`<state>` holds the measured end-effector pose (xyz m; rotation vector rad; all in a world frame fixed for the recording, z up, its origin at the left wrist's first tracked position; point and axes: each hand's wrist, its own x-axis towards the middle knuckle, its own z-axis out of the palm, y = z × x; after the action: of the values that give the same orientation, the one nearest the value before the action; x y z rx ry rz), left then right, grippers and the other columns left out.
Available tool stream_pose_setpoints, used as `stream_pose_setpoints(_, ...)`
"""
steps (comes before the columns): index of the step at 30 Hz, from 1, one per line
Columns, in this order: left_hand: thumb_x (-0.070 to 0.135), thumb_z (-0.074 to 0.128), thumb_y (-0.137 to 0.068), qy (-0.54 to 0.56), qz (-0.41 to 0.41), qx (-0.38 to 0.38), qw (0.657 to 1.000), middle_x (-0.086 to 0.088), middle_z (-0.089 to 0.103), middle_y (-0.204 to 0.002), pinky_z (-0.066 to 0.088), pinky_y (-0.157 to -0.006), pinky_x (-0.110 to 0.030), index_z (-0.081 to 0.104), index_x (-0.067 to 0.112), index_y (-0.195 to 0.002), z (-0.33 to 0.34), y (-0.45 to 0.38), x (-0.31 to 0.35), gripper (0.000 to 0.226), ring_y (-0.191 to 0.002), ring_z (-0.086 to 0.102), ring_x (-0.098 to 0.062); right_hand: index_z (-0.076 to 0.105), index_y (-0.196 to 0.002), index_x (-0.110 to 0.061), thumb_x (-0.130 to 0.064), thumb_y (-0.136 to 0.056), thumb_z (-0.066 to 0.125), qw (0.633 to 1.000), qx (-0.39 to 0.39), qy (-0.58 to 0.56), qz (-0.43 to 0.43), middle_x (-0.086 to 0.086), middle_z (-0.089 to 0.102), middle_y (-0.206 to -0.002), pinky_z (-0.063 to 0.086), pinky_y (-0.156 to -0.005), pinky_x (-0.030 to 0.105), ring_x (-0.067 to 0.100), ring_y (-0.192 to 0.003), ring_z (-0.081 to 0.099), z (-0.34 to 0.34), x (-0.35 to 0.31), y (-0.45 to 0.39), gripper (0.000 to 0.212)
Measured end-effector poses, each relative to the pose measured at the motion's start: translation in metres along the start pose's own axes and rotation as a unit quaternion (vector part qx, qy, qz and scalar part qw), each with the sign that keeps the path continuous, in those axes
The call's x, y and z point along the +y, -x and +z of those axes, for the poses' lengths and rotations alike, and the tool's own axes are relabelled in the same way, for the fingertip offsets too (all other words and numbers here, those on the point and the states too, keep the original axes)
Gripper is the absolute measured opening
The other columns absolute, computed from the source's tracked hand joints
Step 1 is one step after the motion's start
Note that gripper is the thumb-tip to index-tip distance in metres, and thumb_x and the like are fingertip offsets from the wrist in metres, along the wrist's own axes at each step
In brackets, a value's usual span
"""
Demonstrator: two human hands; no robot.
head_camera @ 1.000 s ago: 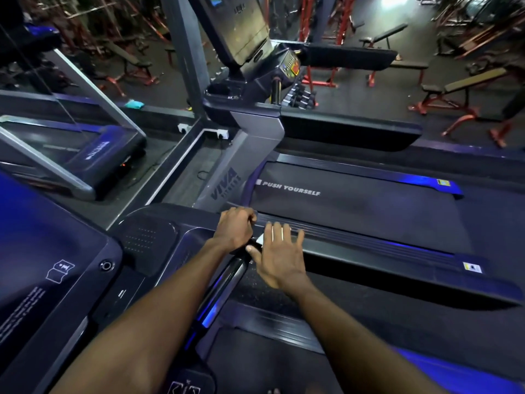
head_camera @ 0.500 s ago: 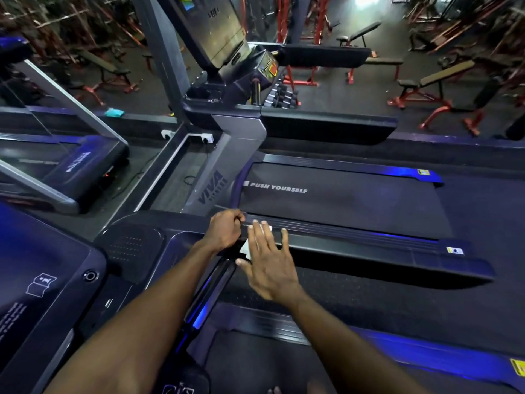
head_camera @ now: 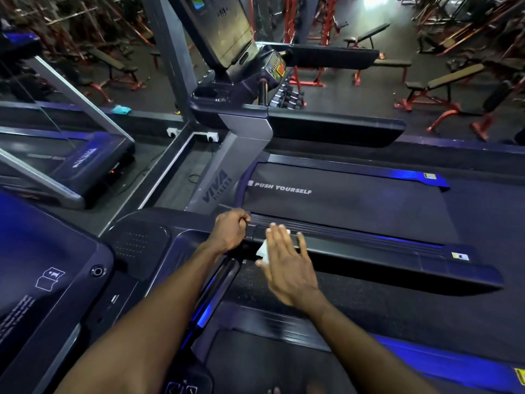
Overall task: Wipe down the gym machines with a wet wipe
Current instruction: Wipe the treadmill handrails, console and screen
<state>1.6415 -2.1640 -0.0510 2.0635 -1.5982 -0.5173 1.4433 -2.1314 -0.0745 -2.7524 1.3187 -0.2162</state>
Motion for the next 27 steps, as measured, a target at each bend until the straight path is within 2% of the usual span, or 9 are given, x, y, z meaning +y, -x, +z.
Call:
stream_pose_setpoints(4, 0.003, 0.047, -0.092, -0.007, -0.022, -0.003, 1.000, -0.014, 0.072, -0.109, 0.043, -0.096, -0.031, 0.073, 0.010, -0.100, 0.001, -0.002, 0.004, 0.028, -0.108, 0.064, -0.030, 0.010, -0.158, -0.004, -0.058, -0.102, 0.016, 0.991, -0.066, -0.026, 0.114, 0.012, 0.010, -0.166, -0.005, -0.121, 0.057, 0.029, -0.153, 0.002, -0.010, 0.000, -0.029, 0.078)
stream_pose_setpoints(7, 0.004, 0.047, -0.092, -0.011, -0.034, -0.005, 0.999, -0.014, 0.072, -0.110, 0.043, -0.096, -0.031, 0.073, 0.010, -0.101, 0.001, -0.003, 0.006, 0.028, -0.109, 0.064, -0.030, 0.009, -0.158, -0.005, -0.058, -0.102, 0.020, 0.996, -0.079, -0.017, 0.038, 0.012, 0.008, -0.166, -0.004, -0.120, 0.060, 0.030, -0.153, -0.002, -0.011, -0.027, -0.041, 0.078)
stream_pose_setpoints(10, 0.004, 0.047, -0.092, 0.003, -0.050, -0.004, 0.999, -0.012, 0.073, -0.108, 0.043, -0.096, -0.029, 0.073, 0.011, -0.099, 0.002, -0.004, 0.006, 0.028, -0.109, 0.063, -0.029, 0.010, -0.159, -0.008, -0.058, -0.103, 0.022, 0.998, -0.050, 0.017, -0.022, 0.010, 0.007, -0.167, 0.000, -0.120, 0.062, 0.028, -0.154, -0.001, -0.006, -0.016, -0.010, 0.076)
stream_pose_setpoints(13, 0.006, 0.049, -0.092, -0.007, -0.073, -0.005, 0.997, -0.010, 0.072, -0.113, 0.040, -0.096, -0.028, 0.073, 0.014, -0.101, 0.002, -0.006, 0.009, 0.027, -0.114, 0.061, -0.028, 0.014, -0.158, -0.008, -0.062, -0.100, 0.016, 0.997, -0.031, 0.029, 0.060, 0.010, 0.013, -0.166, 0.003, -0.119, 0.064, 0.028, -0.154, 0.007, -0.002, 0.021, 0.013, 0.080)
stream_pose_setpoints(16, 0.013, 0.049, -0.093, -0.061, -0.068, -0.026, 0.995, -0.006, 0.071, -0.117, 0.035, -0.102, -0.033, 0.072, 0.021, -0.104, 0.010, -0.007, 0.020, 0.027, -0.119, 0.059, -0.027, 0.015, -0.157, -0.005, -0.065, -0.098, 0.009, 0.984, -0.084, 0.011, 0.156, 0.013, 0.019, -0.164, 0.001, -0.116, 0.068, 0.031, -0.153, 0.009, -0.011, 0.032, -0.005, 0.085)
stream_pose_setpoints(19, 0.016, 0.045, -0.095, -0.089, -0.034, -0.061, 0.994, -0.001, 0.069, -0.119, 0.029, -0.106, -0.039, 0.070, 0.025, -0.106, 0.019, -0.005, 0.035, 0.029, -0.120, 0.056, -0.025, 0.013, -0.157, -0.005, -0.064, -0.099, 0.013, 0.990, -0.097, 0.008, 0.098, 0.012, 0.015, -0.165, -0.004, -0.115, 0.068, 0.031, -0.153, 0.002, -0.021, 0.008, -0.025, 0.083)
stream_pose_setpoints(22, 0.017, 0.041, -0.095, -0.089, -0.016, -0.083, 0.992, 0.002, 0.069, -0.119, 0.027, -0.109, -0.044, 0.068, 0.027, -0.104, 0.025, -0.006, 0.039, 0.030, -0.119, 0.057, -0.022, 0.010, -0.158, -0.009, -0.064, -0.099, 0.013, 0.996, -0.078, 0.018, 0.041, 0.008, 0.009, -0.166, -0.002, -0.117, 0.068, 0.027, -0.154, 0.001, -0.018, 0.010, -0.001, 0.081)
stream_pose_setpoints(25, 0.016, 0.040, -0.095, -0.089, -0.023, -0.085, 0.992, 0.003, 0.067, -0.124, 0.023, -0.109, -0.043, 0.068, 0.028, -0.106, 0.025, -0.008, 0.038, 0.032, -0.122, 0.055, -0.023, 0.018, -0.157, -0.008, -0.067, -0.093, 0.003, 0.990, -0.057, 0.031, 0.124, 0.010, 0.020, -0.163, 0.005, -0.116, 0.068, 0.028, -0.152, 0.014, -0.019, 0.046, 0.024, 0.088)
stream_pose_setpoints(27, 0.016, 0.039, -0.096, -0.092, -0.025, -0.083, 0.992, 0.003, 0.067, -0.124, 0.022, -0.108, -0.042, 0.068, 0.027, -0.105, 0.026, -0.008, 0.039, 0.032, -0.122, 0.054, -0.023, 0.029, -0.150, -0.006, -0.069, -0.094, 0.004, 0.975, -0.095, 0.024, 0.197, 0.013, 0.036, -0.153, 0.006, -0.114, 0.070, 0.030, -0.144, 0.028, -0.026, 0.059, 0.012, 0.088)
